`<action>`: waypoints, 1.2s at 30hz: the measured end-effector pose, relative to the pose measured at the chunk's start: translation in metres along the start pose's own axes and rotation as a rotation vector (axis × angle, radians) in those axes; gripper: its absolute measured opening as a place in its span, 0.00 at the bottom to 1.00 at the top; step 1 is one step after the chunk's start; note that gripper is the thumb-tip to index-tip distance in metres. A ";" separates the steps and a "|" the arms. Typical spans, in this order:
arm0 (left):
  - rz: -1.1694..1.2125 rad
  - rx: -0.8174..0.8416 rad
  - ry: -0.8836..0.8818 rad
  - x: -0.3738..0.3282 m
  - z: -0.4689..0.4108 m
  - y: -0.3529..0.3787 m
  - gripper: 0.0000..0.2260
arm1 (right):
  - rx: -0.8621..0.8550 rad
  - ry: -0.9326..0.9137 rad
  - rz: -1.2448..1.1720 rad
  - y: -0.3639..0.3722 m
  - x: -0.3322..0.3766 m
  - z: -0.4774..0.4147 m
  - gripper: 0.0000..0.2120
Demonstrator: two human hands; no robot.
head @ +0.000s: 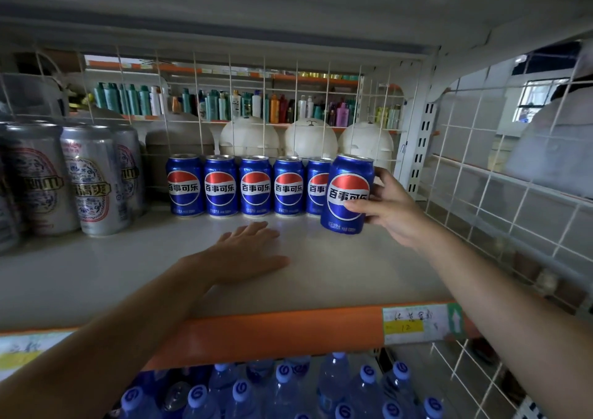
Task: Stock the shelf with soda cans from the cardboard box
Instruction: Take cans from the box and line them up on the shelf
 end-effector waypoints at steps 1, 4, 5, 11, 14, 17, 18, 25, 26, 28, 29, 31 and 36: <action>-0.010 0.010 0.010 -0.002 0.000 0.001 0.28 | 0.001 0.014 0.026 -0.006 0.001 0.000 0.30; 0.000 0.012 0.022 -0.006 -0.002 -0.002 0.28 | -0.017 0.063 0.095 -0.023 -0.001 -0.002 0.34; 0.002 0.010 0.018 -0.006 -0.003 -0.003 0.29 | -0.022 0.077 0.127 -0.027 -0.004 -0.002 0.34; -0.005 0.001 0.006 -0.006 -0.006 -0.005 0.28 | -0.030 0.121 0.130 -0.044 -0.018 -0.004 0.33; 0.014 0.020 0.012 -0.006 -0.004 -0.005 0.32 | -0.036 0.141 0.099 -0.047 -0.023 -0.005 0.35; 0.023 0.024 0.007 -0.004 -0.001 -0.004 0.35 | -0.031 0.154 0.104 -0.049 -0.026 -0.005 0.37; 0.023 0.017 0.010 -0.004 -0.001 -0.004 0.32 | -0.033 0.156 0.149 -0.050 -0.026 -0.005 0.39; 0.037 0.001 0.023 -0.005 -0.001 -0.005 0.27 | -0.092 0.120 0.543 -0.047 -0.028 -0.002 0.51; 0.031 0.002 0.023 -0.005 -0.001 -0.004 0.27 | -0.103 0.108 0.563 -0.045 -0.031 -0.004 0.49; 0.027 0.004 0.025 -0.004 -0.002 -0.004 0.27 | -0.155 0.105 0.600 -0.047 -0.035 -0.007 0.46; 0.030 0.005 0.026 -0.004 -0.002 -0.003 0.27 | -0.174 0.109 0.600 -0.050 -0.037 -0.010 0.45; 0.033 0.004 0.028 -0.003 -0.003 -0.003 0.27 | -0.176 0.138 0.598 -0.056 -0.041 -0.017 0.42; 0.020 0.008 0.034 -0.004 -0.004 -0.002 0.27 | -0.136 0.168 0.582 -0.061 -0.046 -0.035 0.43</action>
Point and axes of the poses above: each hand's wrist, its own z-axis away from the middle knuckle, its own y-axis out of the palm, x = y × z, the point moved 8 cm from there along -z, towards the middle knuckle, and after that the axes turned 7 degrees about -z, right-handed, at the moved point
